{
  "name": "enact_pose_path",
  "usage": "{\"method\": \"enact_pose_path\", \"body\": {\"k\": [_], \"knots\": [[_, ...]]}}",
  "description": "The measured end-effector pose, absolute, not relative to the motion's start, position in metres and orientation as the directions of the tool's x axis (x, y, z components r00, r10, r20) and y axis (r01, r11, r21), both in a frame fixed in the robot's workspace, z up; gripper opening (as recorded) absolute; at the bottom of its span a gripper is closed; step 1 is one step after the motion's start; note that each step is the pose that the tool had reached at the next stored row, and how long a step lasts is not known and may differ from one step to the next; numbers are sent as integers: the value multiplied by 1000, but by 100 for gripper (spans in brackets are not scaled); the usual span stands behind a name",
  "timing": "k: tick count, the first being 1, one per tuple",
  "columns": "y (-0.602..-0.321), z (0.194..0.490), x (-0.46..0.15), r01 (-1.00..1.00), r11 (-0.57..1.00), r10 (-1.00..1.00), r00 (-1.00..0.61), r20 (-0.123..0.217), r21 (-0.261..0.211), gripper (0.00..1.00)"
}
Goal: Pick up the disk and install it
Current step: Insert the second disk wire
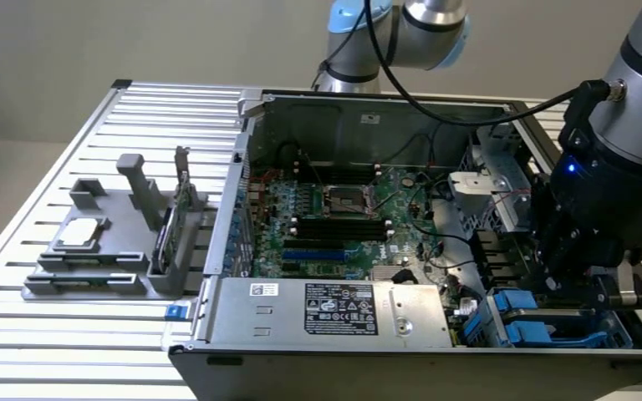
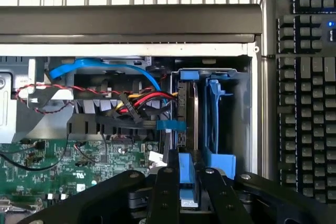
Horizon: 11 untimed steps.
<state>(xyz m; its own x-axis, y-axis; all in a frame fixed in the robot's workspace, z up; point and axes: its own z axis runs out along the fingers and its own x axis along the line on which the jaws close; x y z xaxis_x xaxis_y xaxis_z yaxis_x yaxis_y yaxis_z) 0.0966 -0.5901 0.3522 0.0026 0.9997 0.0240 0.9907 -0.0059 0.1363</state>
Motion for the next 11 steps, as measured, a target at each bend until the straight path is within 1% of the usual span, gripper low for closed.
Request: {"method": "enact_pose_path", "body": {"k": [1,2,11], "knots": [[-590,352,97,991,-5,1000,2,24,136,16],[-590,352,97,991,-5,1000,2,25,137,11],[-590,352,97,991,-5,1000,2,25,137,11]]}}
